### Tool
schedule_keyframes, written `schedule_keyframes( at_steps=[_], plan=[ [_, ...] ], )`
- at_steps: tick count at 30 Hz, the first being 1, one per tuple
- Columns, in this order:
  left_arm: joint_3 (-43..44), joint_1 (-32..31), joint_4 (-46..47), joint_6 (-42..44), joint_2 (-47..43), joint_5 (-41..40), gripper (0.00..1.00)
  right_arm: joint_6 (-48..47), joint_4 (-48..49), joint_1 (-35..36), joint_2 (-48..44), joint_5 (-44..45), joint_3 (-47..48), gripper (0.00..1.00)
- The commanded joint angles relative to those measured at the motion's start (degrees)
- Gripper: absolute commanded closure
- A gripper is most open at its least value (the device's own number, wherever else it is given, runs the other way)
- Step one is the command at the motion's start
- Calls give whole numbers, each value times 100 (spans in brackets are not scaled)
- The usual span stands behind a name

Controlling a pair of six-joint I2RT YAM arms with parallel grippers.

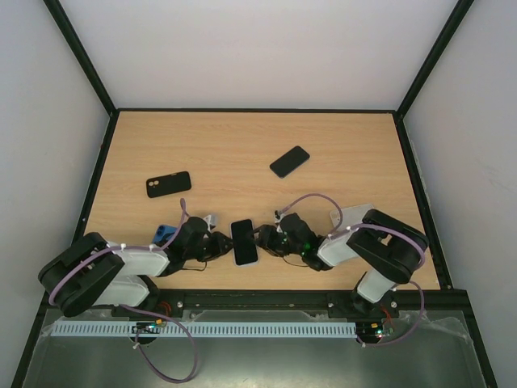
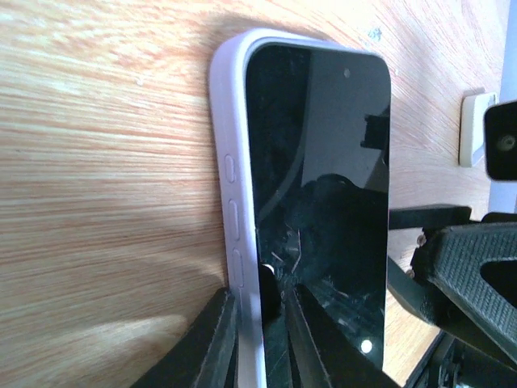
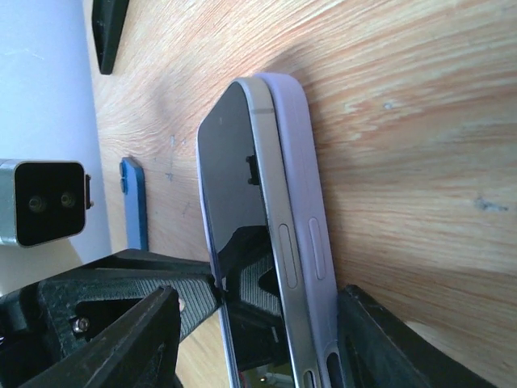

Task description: Put the phone into the phone case

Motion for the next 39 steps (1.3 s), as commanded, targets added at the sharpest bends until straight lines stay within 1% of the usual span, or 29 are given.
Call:
schedule_keyframes(
  at_steps=[1, 5, 8, 14, 19, 25, 29, 39],
  plan=[
    [-44, -30, -19, 125, -85, -18, 81, 767, 1907, 122, 254, -877, -115, 47],
    [-46, -30, -371, 241, -248, -180, 80, 1097, 2645, 125, 491, -1001, -238, 47],
    [-56, -30, -505, 277, -347, -218, 79, 1145, 2872, 125, 568, -1011, -249, 47],
    [-53, -30, -576, 254, -453, -173, 77, 1211, 2904, 123, 433, -828, -207, 47],
    [-42, -33, -503, 174, -470, -53, 74, 1144, 2707, 126, 438, -782, -133, 47],
    [-33, -39, -541, 152, -519, -52, 69, 1336, 3145, 126, 706, -971, -115, 49],
    [-7, -37, -570, 158, -546, -40, 66, 1267, 3155, 126, 755, -984, -60, 51],
    [-45, -47, -609, 159, -694, -66, 65, 1148, 3019, 126, 947, -1044, 96, 54]
  ],
)
